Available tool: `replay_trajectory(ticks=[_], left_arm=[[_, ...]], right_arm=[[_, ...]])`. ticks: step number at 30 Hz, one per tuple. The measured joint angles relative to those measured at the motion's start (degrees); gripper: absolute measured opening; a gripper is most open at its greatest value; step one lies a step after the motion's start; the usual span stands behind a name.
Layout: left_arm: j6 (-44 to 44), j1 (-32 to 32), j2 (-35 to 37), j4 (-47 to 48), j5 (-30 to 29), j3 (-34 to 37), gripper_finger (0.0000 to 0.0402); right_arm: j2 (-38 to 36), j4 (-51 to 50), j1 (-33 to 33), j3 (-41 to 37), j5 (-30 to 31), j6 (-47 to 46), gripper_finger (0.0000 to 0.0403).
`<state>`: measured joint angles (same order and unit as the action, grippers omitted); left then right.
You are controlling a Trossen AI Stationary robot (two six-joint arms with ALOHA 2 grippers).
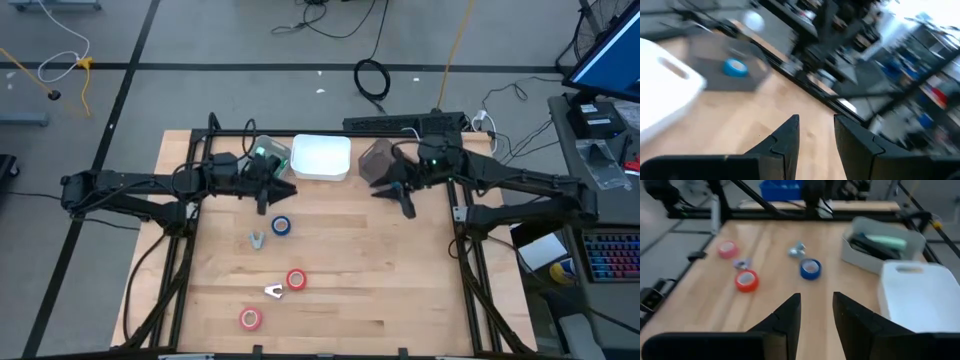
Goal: Pick and place Stapler, Stapler remover, tape
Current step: Put the pink tape into the black bin
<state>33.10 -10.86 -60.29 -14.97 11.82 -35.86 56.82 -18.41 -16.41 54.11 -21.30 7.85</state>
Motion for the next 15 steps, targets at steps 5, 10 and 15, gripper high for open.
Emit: replay_trajectory(ticks=[5,10,15], left_arm=[[-0.18,2.72,0.00,5.65,3.47,0.00,0.0124],[5.67,7.42,-0.01,20.52,1.32,0.00,0.0124],[14.63,14.05,0.47,33.24,1.90,-0.21,0.0124]], right_arm=[[-1.13,1.83,2.77,0.00,0.04,-2.58,0.0105],[-3.50,1.38,3.04,0.00,0.31,-5.55,0.0099],[-6.10,-1.16,3.04,0.00,4.79,-6.86,0.0094]])
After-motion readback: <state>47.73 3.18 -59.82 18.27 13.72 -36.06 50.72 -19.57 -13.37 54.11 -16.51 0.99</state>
